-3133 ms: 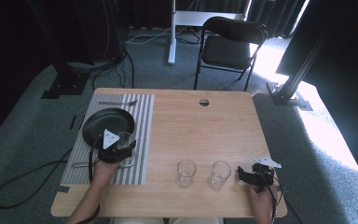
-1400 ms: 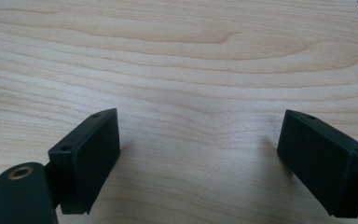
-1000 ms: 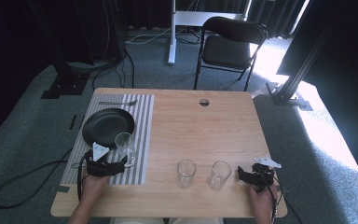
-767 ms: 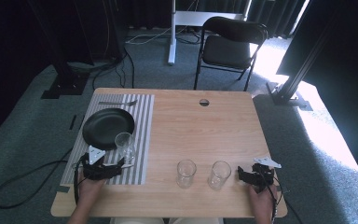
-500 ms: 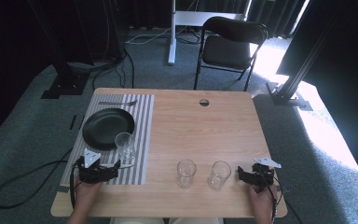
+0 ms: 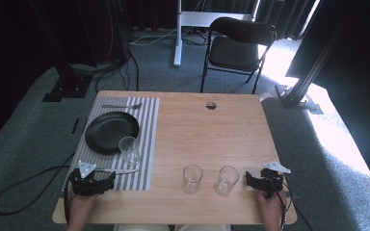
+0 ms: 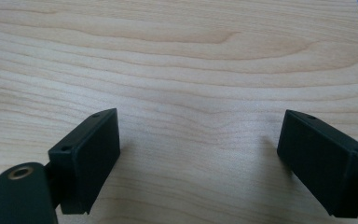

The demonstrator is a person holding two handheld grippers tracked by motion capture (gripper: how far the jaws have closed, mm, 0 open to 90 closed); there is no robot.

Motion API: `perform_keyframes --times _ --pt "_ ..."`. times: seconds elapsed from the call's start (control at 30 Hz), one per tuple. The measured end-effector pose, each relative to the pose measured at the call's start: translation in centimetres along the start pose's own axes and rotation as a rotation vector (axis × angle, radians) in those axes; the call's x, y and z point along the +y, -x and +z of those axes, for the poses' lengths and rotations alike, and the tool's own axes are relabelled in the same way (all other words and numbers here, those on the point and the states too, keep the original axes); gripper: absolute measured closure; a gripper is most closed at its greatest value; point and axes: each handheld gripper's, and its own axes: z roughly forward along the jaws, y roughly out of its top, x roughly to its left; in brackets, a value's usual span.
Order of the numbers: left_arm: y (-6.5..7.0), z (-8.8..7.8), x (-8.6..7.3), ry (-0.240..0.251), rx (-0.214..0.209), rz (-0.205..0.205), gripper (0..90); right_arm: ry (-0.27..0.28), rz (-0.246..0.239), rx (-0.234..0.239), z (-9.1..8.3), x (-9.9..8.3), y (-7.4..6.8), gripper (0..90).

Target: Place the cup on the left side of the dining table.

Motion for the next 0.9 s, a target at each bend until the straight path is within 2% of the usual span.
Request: perform_keyframes --times 0.07,0.17,0.33,0.37,0.47,0.5,0.57,0.67,0.8,0.9 --pt "-0.3 0.0 -0.1 -0.009 -0.011 -0.01 0.2 0.0 0.0 0.0 0.0 0.0 0.0 12.4" --pt "-0.8 0.1 -0.3 -0.037 -0.006 -0.018 0.2 0.0 -0.001 0.0 0.0 0.0 0.0 12.4" --pt "-1.0 0.3 -0.6 -0.068 0.033 -0.038 0.2 -0.001 0.0 0.0 0.0 0.0 0.0 12.4" --pt "-1.1 0.3 -0.7 -0.073 0.028 -0.044 0.2 0.0 -0.001 0.0 0.0 0.0 0.0 12.4" --pt "-1.4 0.4 -0.8 -0.076 0.026 -0.053 0.3 0.0 0.0 0.0 0.0 0.0 0.0 12.4" --pt "-1.5 0.5 -0.8 -0.088 0.038 -0.053 0.2 -0.001 0.001 0.0 0.0 0.0 0.0 12.4" --pt "-1.8 0.5 -0.9 -0.077 0.043 -0.076 0.3 -0.001 0.0 0.0 0.0 0.0 0.0 12.4" --pt "-2.1 0.7 -1.0 -0.088 0.047 -0.077 0.3 -0.001 0.0 0.0 0.0 0.0 0.0 12.4" --pt "-2.3 1.1 -1.2 -0.127 0.024 -0.08 0.3 -0.001 0.001 0.0 0.0 0.0 0.0 12.4" --pt "-2.1 1.3 -1.3 -0.129 0.045 -0.074 0.2 -0.001 0.001 0.0 0.0 0.0 0.0 12.4"
